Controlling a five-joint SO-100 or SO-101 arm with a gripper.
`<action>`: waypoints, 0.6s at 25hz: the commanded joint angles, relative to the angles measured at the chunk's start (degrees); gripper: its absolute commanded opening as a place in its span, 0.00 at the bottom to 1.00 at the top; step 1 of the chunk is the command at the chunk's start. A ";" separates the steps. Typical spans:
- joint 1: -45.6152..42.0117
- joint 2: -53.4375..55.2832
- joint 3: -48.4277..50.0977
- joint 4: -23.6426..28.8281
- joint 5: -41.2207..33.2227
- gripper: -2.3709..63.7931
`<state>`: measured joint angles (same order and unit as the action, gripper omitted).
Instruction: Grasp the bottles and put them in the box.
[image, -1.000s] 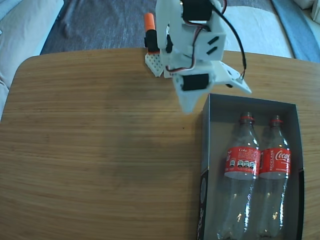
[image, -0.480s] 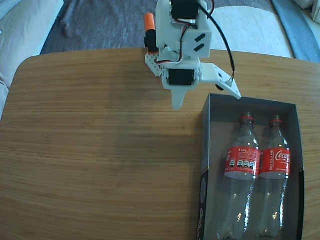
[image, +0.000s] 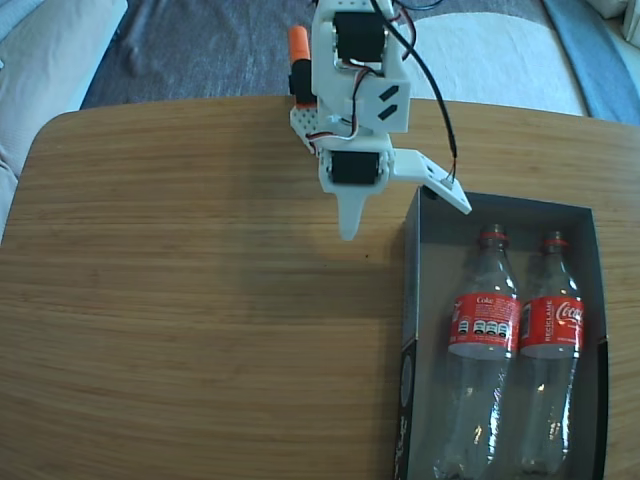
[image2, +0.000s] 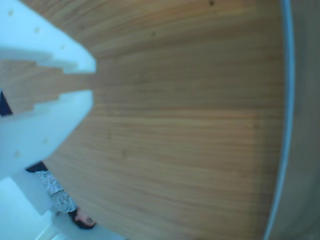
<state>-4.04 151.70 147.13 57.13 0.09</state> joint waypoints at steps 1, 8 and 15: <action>0.09 3.43 1.23 -2.20 -0.35 0.03; 0.09 10.46 8.17 -3.25 -0.35 0.03; 0.26 14.06 10.02 -2.55 -0.35 0.03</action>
<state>-3.96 164.53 157.76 54.14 0.09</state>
